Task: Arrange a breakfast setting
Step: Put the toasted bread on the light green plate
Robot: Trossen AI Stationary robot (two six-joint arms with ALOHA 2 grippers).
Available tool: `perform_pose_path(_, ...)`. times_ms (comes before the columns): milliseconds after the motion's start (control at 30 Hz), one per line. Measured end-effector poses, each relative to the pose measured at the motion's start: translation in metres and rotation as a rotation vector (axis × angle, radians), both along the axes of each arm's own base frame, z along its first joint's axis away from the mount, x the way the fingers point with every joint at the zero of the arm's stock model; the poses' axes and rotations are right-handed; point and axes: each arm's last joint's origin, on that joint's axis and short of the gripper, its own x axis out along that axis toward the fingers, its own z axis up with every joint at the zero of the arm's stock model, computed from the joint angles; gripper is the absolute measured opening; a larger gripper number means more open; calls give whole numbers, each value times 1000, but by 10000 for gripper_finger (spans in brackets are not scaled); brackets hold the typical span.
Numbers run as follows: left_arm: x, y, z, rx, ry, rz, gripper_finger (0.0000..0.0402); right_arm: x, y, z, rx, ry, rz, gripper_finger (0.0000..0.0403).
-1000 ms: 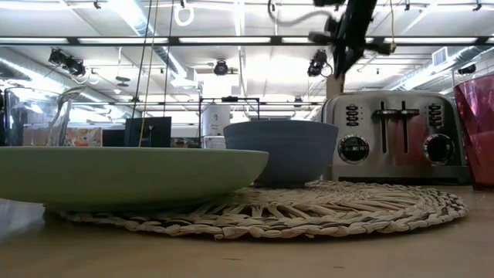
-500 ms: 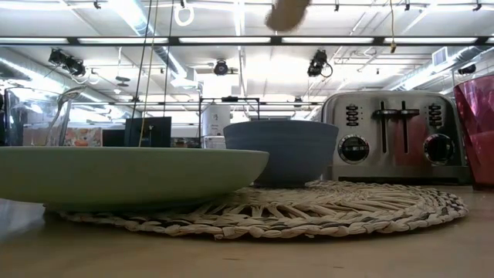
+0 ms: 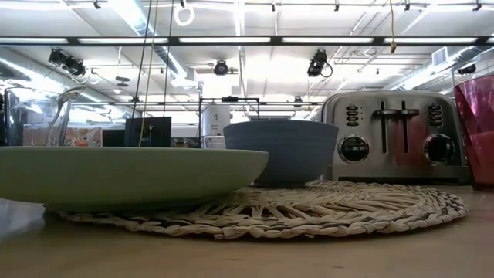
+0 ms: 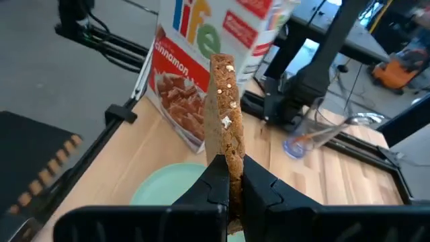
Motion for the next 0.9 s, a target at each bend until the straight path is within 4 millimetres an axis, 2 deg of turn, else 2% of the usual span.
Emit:
perform_pose_path(133,0,-1,-3,-10,32,-40,137,19,23,-41,-118,25,-31,19)
perform_pose_path(233,0,-1,-3,-24,37,-53,137,29,31,-71,-230,69,-44,19)
perform_pose_path(600,0,-2,-4,20,38,-77,137,59,32,-151,-607,198,38,19)
perform_pose_path(900,1,-2,-4,22,36,-76,137,71,26,-179,-686,238,90,23)
